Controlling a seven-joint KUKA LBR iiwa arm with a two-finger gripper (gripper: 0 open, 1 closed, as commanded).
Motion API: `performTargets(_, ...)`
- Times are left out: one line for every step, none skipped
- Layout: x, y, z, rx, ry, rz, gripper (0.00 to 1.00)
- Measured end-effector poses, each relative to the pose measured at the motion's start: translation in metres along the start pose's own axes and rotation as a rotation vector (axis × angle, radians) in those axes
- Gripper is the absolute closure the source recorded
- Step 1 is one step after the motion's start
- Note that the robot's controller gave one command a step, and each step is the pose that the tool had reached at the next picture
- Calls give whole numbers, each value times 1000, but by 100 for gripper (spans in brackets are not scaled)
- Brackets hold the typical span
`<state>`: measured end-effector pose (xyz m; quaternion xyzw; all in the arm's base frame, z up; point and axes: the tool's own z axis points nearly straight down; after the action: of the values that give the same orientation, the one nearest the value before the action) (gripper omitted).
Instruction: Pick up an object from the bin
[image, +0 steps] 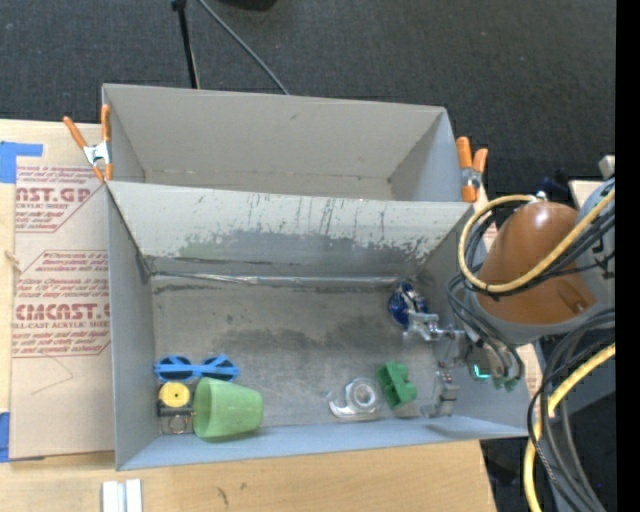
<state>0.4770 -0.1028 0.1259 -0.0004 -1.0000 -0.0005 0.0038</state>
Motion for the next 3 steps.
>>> performTargets(-10,46,58,0,-12,-117,0)
performTargets(-9,44,56,2,-9,-114,100)
performTargets(-12,-46,41,-14,-6,-19,100)
